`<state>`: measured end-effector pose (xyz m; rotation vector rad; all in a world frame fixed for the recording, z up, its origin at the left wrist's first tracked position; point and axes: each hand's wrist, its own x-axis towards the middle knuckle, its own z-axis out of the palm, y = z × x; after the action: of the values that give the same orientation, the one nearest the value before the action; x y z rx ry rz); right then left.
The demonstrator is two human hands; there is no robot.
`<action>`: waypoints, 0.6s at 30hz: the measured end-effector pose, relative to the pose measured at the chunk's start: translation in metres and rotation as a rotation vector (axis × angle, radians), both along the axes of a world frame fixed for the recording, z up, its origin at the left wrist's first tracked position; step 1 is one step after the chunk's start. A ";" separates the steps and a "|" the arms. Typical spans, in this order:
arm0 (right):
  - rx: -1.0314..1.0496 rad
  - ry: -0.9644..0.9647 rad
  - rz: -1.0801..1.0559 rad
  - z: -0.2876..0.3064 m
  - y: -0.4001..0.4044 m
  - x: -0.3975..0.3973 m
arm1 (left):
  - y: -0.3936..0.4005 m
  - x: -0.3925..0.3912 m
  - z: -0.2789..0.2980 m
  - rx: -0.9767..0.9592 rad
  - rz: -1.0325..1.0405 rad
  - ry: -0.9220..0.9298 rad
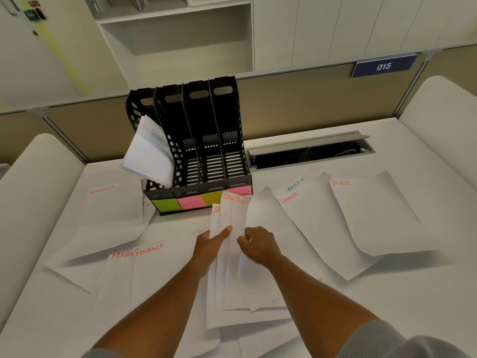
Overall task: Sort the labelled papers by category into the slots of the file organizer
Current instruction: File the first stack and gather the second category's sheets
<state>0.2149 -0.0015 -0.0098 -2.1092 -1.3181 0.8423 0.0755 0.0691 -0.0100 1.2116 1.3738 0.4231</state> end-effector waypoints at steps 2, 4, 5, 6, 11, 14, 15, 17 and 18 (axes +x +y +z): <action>-0.009 0.128 -0.023 0.002 0.002 0.002 | -0.001 0.003 -0.001 0.016 -0.021 0.002; -0.013 0.234 -0.055 0.004 0.004 0.006 | -0.002 0.007 -0.004 0.044 -0.029 0.050; 0.007 0.272 -0.063 0.005 0.005 0.008 | -0.002 0.007 -0.006 0.061 -0.035 0.079; 0.031 0.301 -0.077 0.006 0.005 0.010 | -0.002 0.009 -0.008 0.070 -0.042 0.096; 0.074 0.298 -0.314 0.006 0.003 0.032 | -0.003 0.017 -0.017 0.052 -0.008 0.152; 0.133 0.030 -0.437 0.003 -0.004 0.051 | -0.003 0.022 -0.019 0.038 -0.013 0.144; 0.143 -0.047 -0.474 0.003 -0.007 0.058 | -0.003 0.023 -0.018 0.035 -0.022 0.137; 0.108 -0.183 -0.515 0.002 -0.012 0.074 | -0.004 0.027 -0.017 0.032 -0.053 0.108; 0.075 -0.248 -0.519 0.001 -0.015 0.082 | -0.004 0.029 -0.015 0.029 -0.068 0.085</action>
<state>0.2971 -0.0169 -0.0085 -2.3895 -0.8225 0.3169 0.1048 0.0646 -0.0254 1.3091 1.3989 0.3484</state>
